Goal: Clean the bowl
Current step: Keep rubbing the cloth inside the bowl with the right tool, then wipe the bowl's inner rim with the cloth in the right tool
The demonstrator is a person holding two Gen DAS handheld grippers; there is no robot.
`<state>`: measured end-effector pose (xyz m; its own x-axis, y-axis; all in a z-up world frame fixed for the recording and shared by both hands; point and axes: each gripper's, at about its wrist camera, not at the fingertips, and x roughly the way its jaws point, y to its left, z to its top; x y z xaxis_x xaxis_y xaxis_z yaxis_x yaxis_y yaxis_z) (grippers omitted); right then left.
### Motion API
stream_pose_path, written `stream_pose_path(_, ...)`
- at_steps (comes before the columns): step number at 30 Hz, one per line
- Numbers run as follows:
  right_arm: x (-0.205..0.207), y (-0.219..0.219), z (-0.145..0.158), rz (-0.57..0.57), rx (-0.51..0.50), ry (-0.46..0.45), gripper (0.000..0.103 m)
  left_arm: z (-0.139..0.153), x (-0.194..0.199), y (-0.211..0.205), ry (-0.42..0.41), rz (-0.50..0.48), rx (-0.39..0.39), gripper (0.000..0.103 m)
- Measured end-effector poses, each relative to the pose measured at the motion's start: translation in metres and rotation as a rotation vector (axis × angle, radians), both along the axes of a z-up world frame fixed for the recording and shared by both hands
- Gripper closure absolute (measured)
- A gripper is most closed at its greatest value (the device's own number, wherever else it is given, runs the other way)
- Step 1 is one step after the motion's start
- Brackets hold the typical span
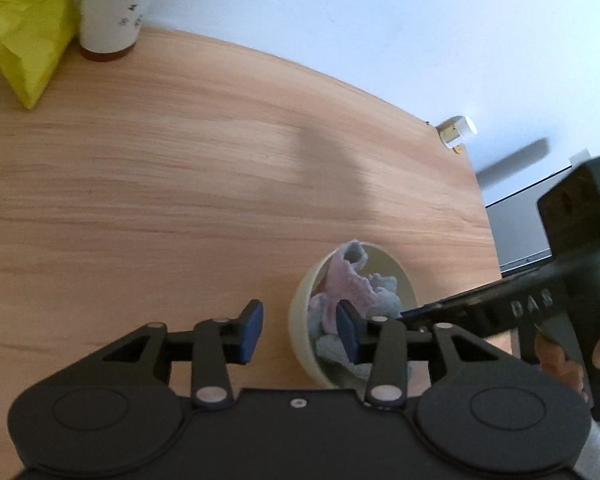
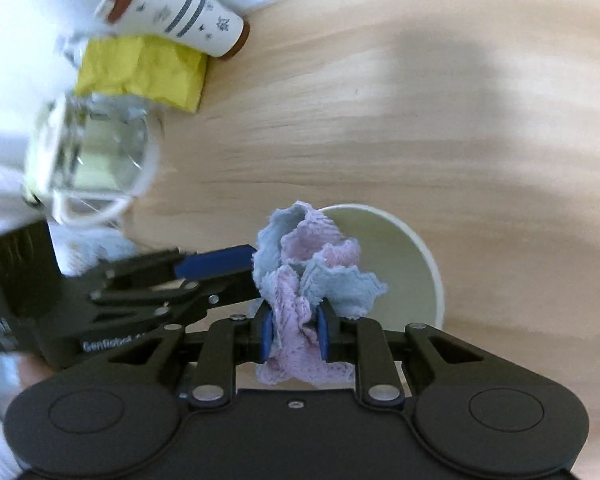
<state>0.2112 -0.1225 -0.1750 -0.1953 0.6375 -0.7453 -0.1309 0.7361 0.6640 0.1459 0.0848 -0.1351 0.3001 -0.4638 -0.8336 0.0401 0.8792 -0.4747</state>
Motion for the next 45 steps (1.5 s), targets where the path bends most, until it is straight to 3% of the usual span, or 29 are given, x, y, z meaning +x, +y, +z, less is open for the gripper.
stream_pose_path(8, -0.008, 0.010, -0.022, 0.015, -0.006, 0.054, 0.079, -0.015, 0.001, -0.015, 0.029, 0.006, 0.019, 0.085)
stream_pose_path(12, -0.010, 0.018, -0.027, 0.067, -0.034, 0.038, 0.079, -0.019, 0.002, -0.023, 0.038, 0.023, 0.031, 0.089)
stream_pose_path(25, -0.036, 0.065, -0.010, 0.403, -0.301, -0.288, 0.080, -0.020, 0.000, -0.027, 0.023, 0.002, 0.067, 0.084)
stream_pose_path(29, -0.036, 0.064, -0.004, 0.425, -0.339, -0.322, 0.079, -0.021, 0.003, -0.032, 0.032, -0.008, 0.073, 0.085)
stream_pose_path(33, -0.024, 0.046, 0.009, 0.360, -0.269, -0.291, 0.077, -0.025, 0.003, -0.022, 0.059, 0.022, 0.023, 0.087)
stream_pose_path(36, -0.008, 0.023, 0.012, 0.216, -0.125, -0.147, 0.077, -0.027, 0.001, -0.018, 0.070, 0.038, -0.004, 0.088)
stream_pose_path(39, 0.002, 0.006, 0.010, 0.100, -0.031, -0.093, 0.077, -0.028, -0.001, -0.014, 0.076, 0.040, -0.030, 0.089)
stream_pose_path(45, 0.003, 0.006, -0.007, 0.082, 0.022, -0.081, 0.077, -0.028, -0.003, -0.011, 0.078, 0.035, -0.039, 0.089)
